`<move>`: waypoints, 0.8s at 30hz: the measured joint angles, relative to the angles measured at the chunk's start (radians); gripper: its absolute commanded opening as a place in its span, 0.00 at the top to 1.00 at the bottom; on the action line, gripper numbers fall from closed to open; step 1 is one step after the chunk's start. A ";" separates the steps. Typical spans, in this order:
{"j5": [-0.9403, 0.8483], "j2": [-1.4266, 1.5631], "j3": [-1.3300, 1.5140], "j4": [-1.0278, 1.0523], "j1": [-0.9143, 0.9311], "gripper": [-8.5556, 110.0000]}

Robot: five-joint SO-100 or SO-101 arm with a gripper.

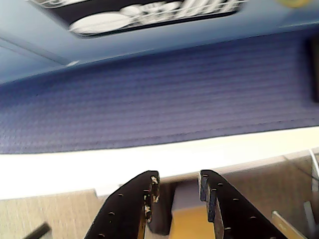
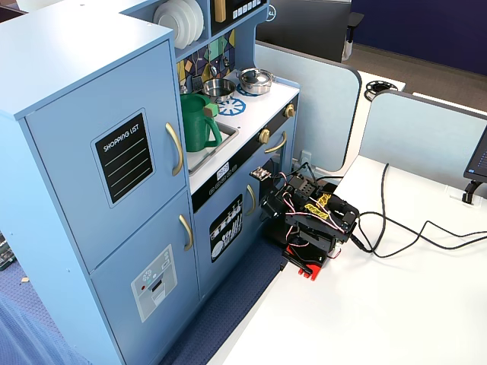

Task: Open the left cabinet door

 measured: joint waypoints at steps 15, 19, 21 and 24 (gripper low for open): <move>-0.247 -0.198 -0.357 -0.699 -0.434 0.83; -0.247 -0.305 -0.502 -0.785 -0.506 0.80; -0.239 -0.365 -0.574 -0.834 -0.535 0.79; -0.209 -0.453 -0.687 -0.899 -0.569 0.77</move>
